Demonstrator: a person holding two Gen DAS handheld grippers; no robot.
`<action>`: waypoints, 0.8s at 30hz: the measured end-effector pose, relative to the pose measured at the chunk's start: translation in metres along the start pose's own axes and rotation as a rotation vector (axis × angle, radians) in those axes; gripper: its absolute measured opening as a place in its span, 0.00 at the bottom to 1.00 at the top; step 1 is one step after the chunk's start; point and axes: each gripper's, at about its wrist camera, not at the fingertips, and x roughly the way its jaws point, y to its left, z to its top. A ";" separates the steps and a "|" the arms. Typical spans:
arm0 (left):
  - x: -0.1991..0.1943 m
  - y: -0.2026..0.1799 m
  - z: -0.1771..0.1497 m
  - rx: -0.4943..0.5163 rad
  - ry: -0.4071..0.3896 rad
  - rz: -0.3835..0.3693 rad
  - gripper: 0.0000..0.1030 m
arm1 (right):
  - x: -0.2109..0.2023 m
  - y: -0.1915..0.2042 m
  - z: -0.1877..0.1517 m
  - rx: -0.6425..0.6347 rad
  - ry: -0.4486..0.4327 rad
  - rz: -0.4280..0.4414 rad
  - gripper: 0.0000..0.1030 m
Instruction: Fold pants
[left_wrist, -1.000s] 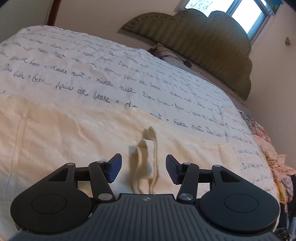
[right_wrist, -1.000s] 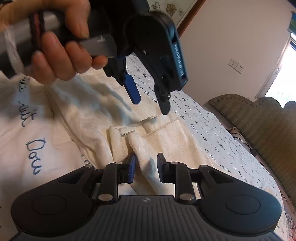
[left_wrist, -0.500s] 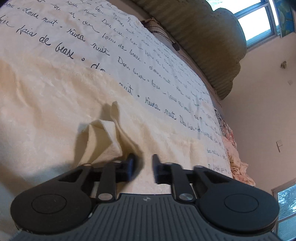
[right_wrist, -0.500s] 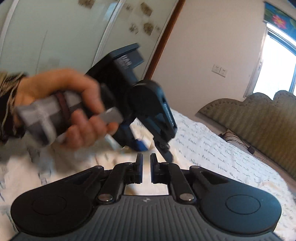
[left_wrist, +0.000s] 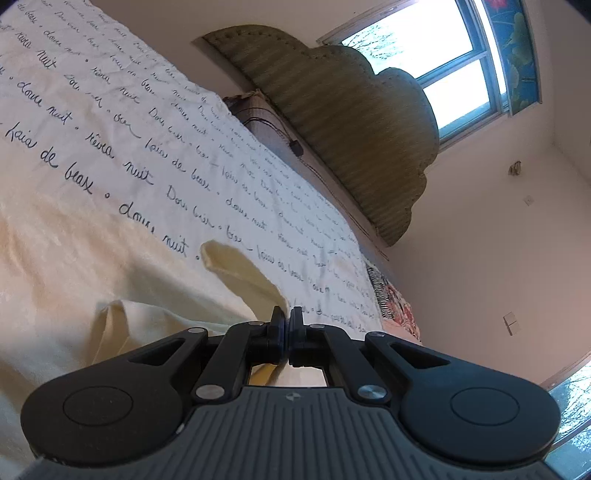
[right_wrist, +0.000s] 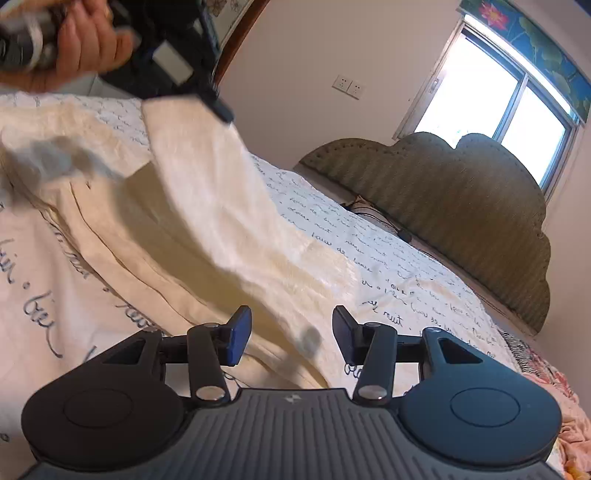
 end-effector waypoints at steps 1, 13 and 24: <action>-0.003 -0.005 0.001 0.009 -0.006 -0.008 0.00 | 0.005 0.001 -0.001 0.001 0.010 0.000 0.46; -0.024 0.009 -0.018 0.080 -0.040 0.095 0.00 | 0.000 -0.008 -0.006 -0.031 0.103 -0.058 0.03; -0.011 0.071 -0.039 0.051 0.064 0.254 0.01 | 0.005 -0.022 0.001 -0.099 0.262 0.340 0.09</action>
